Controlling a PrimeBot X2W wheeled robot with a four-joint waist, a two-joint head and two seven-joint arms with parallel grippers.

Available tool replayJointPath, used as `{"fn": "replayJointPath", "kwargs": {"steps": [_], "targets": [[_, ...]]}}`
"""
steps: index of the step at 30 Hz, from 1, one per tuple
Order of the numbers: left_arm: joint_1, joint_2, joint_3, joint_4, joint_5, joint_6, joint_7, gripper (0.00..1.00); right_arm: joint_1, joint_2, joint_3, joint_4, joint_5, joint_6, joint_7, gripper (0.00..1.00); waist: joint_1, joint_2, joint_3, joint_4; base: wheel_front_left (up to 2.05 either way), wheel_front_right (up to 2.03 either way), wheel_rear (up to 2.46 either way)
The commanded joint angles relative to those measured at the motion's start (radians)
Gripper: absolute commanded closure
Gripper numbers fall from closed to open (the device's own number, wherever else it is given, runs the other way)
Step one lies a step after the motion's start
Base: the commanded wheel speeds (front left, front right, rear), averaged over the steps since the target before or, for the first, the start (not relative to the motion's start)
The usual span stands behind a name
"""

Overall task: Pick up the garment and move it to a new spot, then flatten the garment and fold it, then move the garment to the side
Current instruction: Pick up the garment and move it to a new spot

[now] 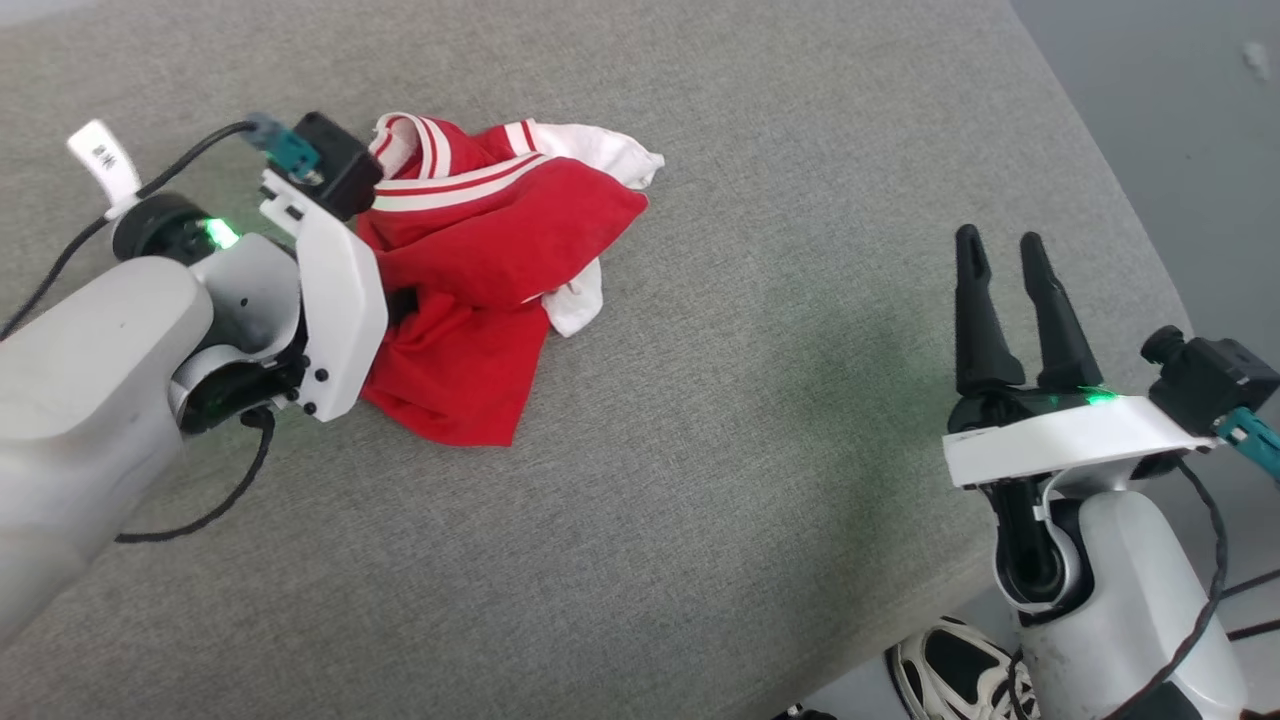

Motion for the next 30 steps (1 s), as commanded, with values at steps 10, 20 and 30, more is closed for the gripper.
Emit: {"fn": "replayJointPath", "kwargs": {"steps": [10,20,30], "targets": [[0.037,0.029,-0.079,0.066,0.119,0.02,0.066,0.71,-0.02,0.002,0.035,0.003,0.004,0.0,-0.004,0.0,0.0,0.0,0.018,-0.005,0.0,0.0,0.0],[-0.025,-0.034,-0.057,0.005,0.032,0.011,-0.132,0.0,-0.013,0.002,-0.007,0.026,-0.112,0.0,-0.004,0.0,0.0,0.0,-0.085,0.151,0.0,0.0,0.0],[0.071,-0.07,-0.036,-0.028,-0.115,0.011,-0.401,0.0,0.001,-0.046,-0.038,0.065,-0.192,0.0,-0.004,0.0,0.0,0.0,-0.205,0.332,0.0,0.0,0.0]]}}
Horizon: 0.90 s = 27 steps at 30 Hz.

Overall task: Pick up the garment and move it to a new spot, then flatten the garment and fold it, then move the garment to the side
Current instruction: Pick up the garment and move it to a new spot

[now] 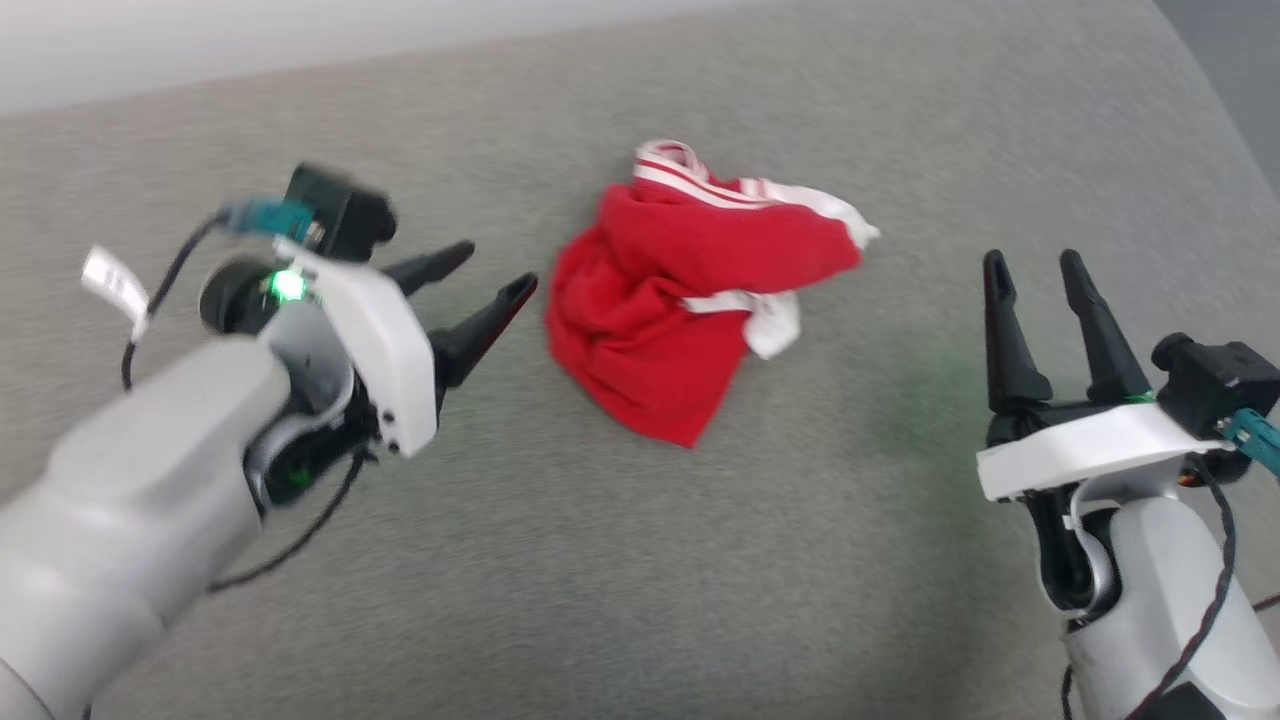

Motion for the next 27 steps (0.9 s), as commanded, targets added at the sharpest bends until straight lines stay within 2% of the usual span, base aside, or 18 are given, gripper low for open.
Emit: {"fn": "replayJointPath", "kwargs": {"steps": [1,9,12,17,22,27], "targets": [[0.038,-0.008,0.003,0.011,-0.011,0.003,-0.039,0.0,0.012,-0.012,-0.003,0.008,-0.005,0.0,-0.004,0.0,0.0,0.0,-0.075,0.09,0.0,0.0,0.0],[0.285,-0.04,0.051,0.112,-0.139,0.003,-0.268,0.0,0.072,-0.091,-0.025,0.041,-0.013,0.0,-0.004,0.0,0.0,0.0,-0.158,0.236,0.0,0.0,0.0],[0.351,-0.049,0.089,0.149,-0.125,0.003,-0.288,0.0,0.096,-0.112,-0.046,0.043,-0.009,0.0,-0.004,0.0,0.0,0.0,-0.18,0.28,0.0,0.0,0.0],[0.484,-0.073,0.287,0.135,-0.056,0.003,-0.289,0.0,0.155,-0.132,-0.072,0.041,-0.004,0.0,-0.004,0.0,0.0,0.0,-0.211,0.341,0.0,0.0,0.0],[0.642,-0.074,0.486,0.089,0.093,0.003,-0.29,0.0,0.206,-0.145,-0.091,0.022,0.0,0.0,0.004,0.0,0.0,0.0,-0.231,0.376,0.0,0.0,0.0],[0.779,-0.108,0.695,0.012,0.236,0.031,-0.29,0.0,0.242,-0.149,-0.114,-0.009,-0.005,0.0,0.019,0.0,0.0,0.0,-0.239,0.392,0.0,0.0,0.0]]}}
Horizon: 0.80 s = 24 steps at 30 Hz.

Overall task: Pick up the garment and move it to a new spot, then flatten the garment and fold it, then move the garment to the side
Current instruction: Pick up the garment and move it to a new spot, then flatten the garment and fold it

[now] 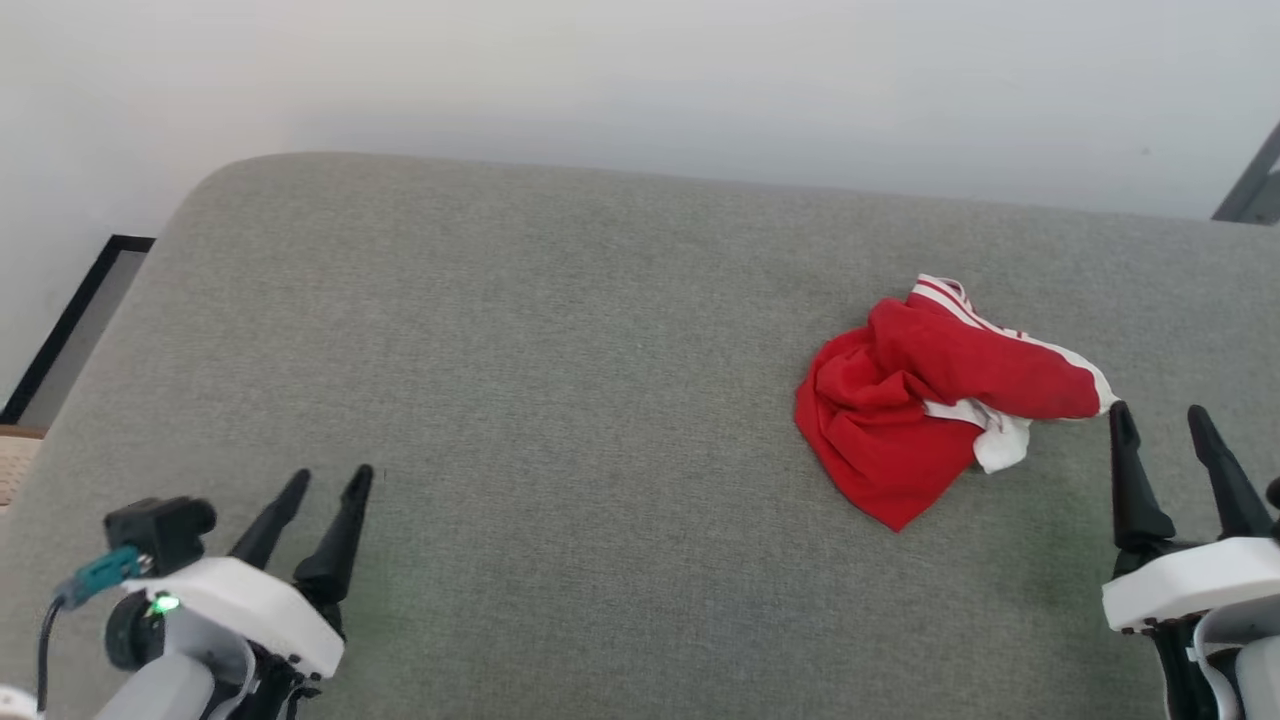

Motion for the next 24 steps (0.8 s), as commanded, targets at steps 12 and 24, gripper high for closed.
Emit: {"fn": "replayJointPath", "kwargs": {"steps": [12,24], "targets": [[0.242,-0.153,0.351,-0.223,0.398,0.052,-0.005,0.0,0.049,0.008,-0.052,-0.073,-0.017,0.0,0.023,0.0,0.0,0.0,-0.017,-0.011,0.0,0.0,0.0],[0.332,-0.261,0.533,-0.304,0.672,0.014,-0.005,0.0,0.054,0.03,-0.057,-0.121,-0.03,0.0,0.037,0.0,0.0,0.0,-0.014,-0.058,0.0,0.0,0.0]]}}
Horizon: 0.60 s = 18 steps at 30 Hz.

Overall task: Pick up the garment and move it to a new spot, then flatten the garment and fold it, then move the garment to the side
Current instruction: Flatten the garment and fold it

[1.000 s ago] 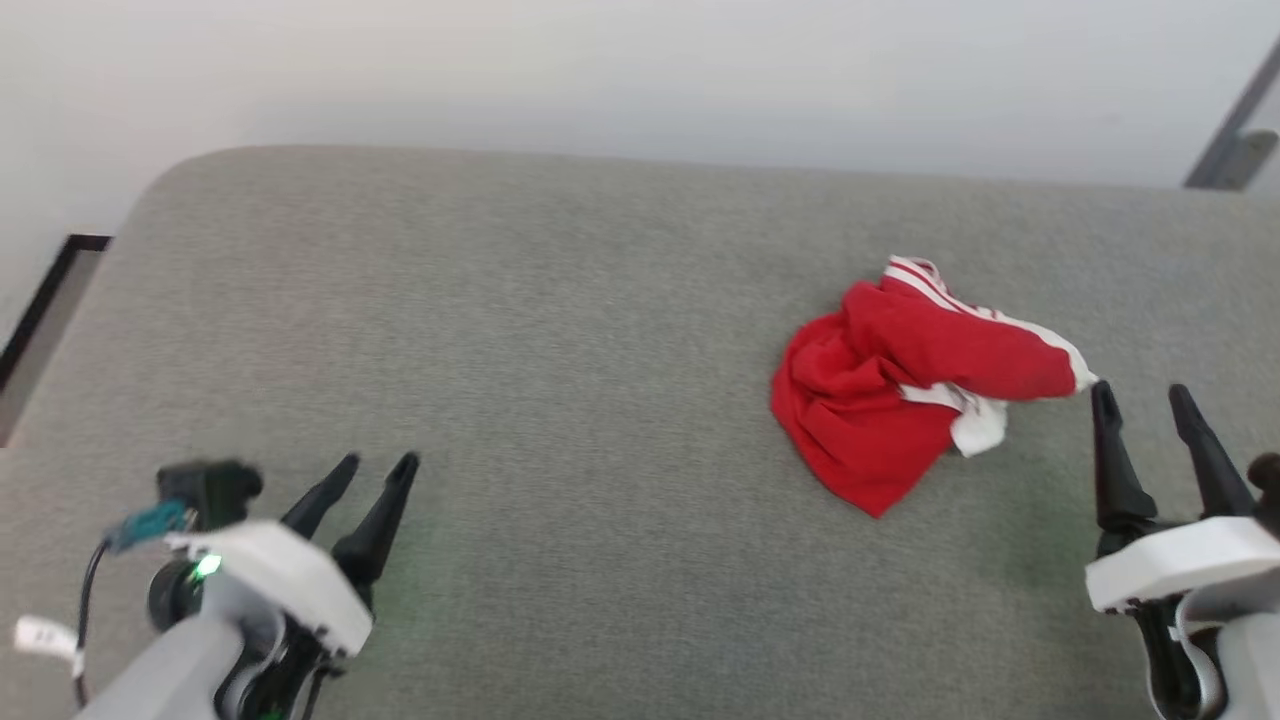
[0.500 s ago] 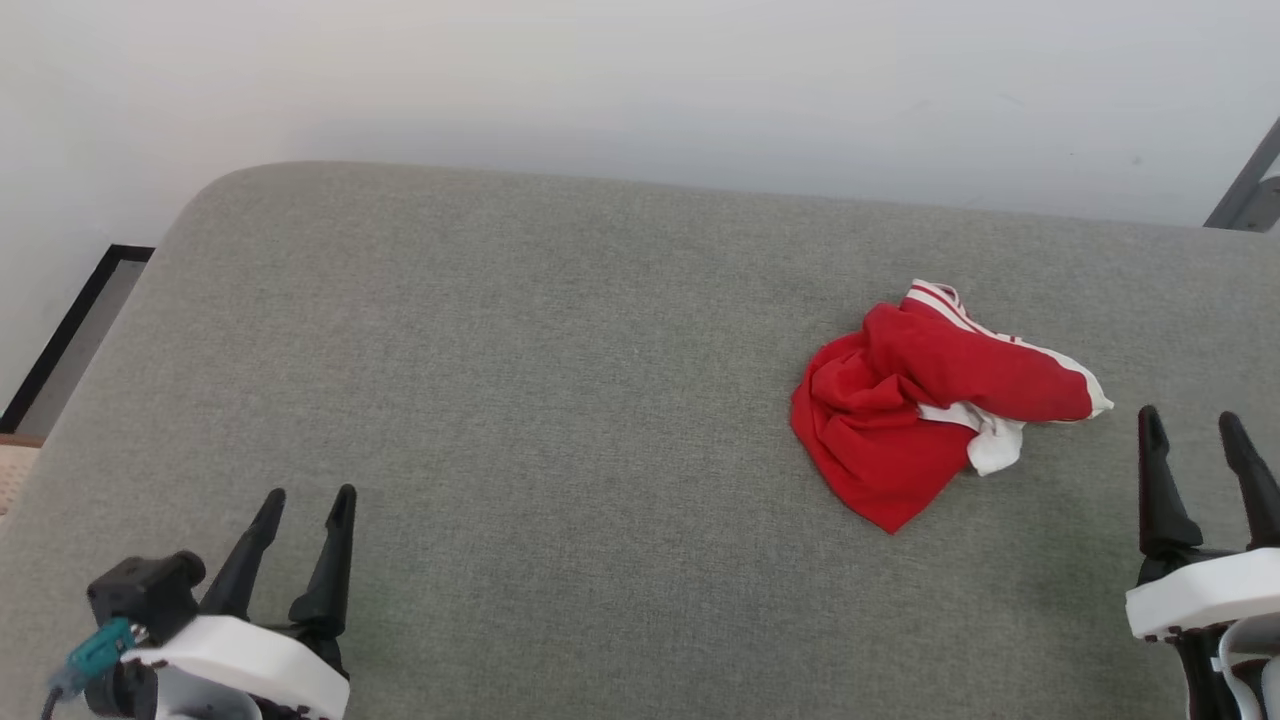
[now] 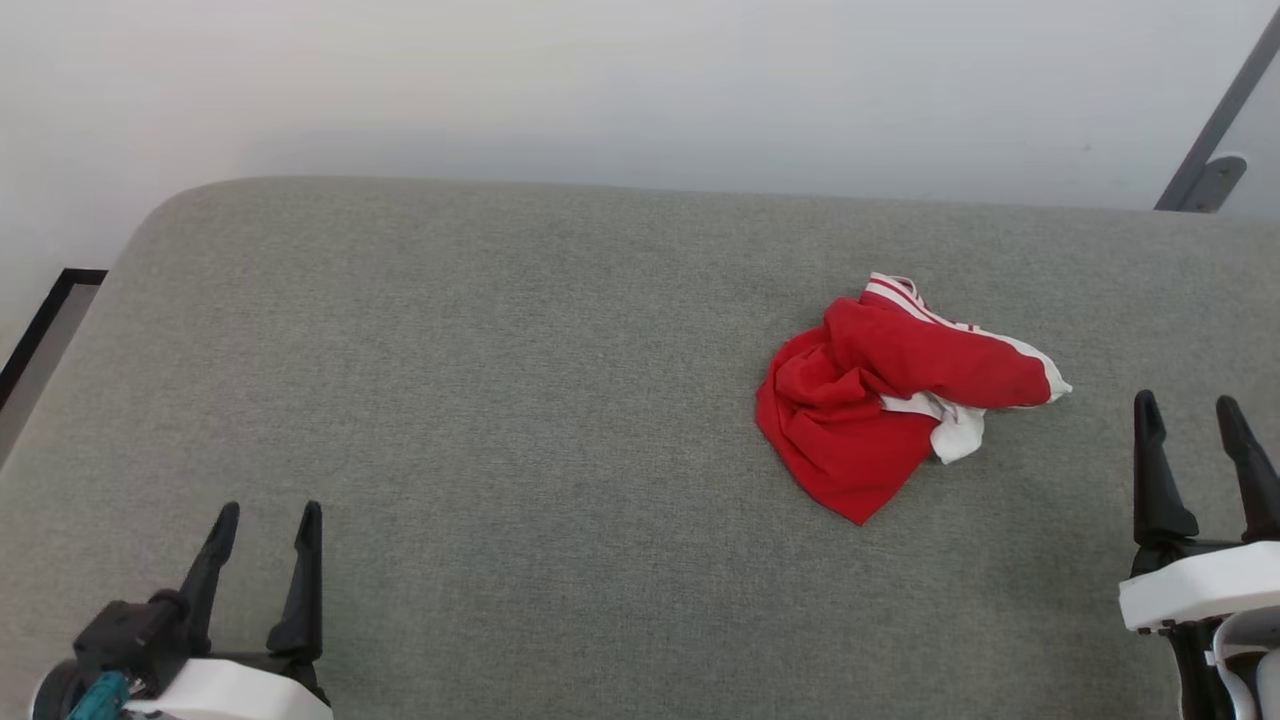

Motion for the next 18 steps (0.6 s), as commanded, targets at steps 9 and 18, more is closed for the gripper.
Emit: {"fn": "replayJointPath", "kwargs": {"steps": [9,18], "targets": [[0.015,-0.049,0.045,0.007,0.043,-0.032,-0.005,0.0,0.003,0.009,-0.002,0.003,-0.012,0.0,0.005,0.0,0.0,0.0,0.005,-0.009,0.0,0.0,0.0],[0.011,-0.08,0.06,0.004,0.055,-0.039,-0.005,0.0,-0.009,-0.024,0.022,0.012,-0.019,0.0,0.064,0.0,0.0,0.0,0.011,-0.001,0.0,0.0,0.0]]}}
